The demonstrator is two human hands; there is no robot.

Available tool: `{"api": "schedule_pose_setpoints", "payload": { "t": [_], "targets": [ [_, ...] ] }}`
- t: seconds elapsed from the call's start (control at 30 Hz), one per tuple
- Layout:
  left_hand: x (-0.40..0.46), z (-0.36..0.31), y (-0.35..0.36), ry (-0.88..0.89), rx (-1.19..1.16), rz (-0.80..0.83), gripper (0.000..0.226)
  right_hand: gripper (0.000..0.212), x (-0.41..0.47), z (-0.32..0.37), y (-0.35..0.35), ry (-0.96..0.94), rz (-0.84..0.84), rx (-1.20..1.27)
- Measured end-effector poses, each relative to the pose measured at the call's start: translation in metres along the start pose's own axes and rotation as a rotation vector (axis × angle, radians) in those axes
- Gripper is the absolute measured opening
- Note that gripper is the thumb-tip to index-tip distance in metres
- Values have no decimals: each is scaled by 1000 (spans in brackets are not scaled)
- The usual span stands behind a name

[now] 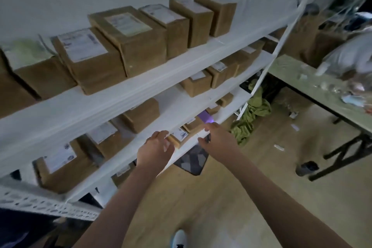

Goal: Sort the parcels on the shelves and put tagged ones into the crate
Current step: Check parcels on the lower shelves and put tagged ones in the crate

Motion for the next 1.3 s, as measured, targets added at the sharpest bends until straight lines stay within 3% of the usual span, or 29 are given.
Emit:
{"api": "schedule_pose_setpoints", "payload": {
  "t": [0.4, 0.83, 0.97, 1.07, 1.17, 1.3],
  "targets": [
    [174, -75, 53, -193, 27, -21, 46, 49, 188, -124, -64, -131, 98, -29],
    [287, -86, 90, -484, -41, 90, 65, 67, 349, -171, -43, -195, 408, -34],
    [319, -83, 100, -572, 35, 249, 58, 43, 380, -163, -35, -208, 404, 38],
    [338, -95, 98, -450, 12, 291, 47, 37, 390, -158, -30, -287, 404, 105],
    [334, -96, 95, -465, -3, 211, 43, 23, 390, -154, -36, -333, 378, 120],
    [308, -92, 100, -543, -3, 137, 46, 30, 362, -160, -43, -349, 408, 63]
  ]
}}
Point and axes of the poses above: each hand's wrist, its own x-axis towards the middle knuckle, its own y-axis out of the palm, z = x × y, the point moved 4 cm from there along x, towards the middle knuckle, and after that the axes turned 6 degrees about z, right-handed, at the moved point
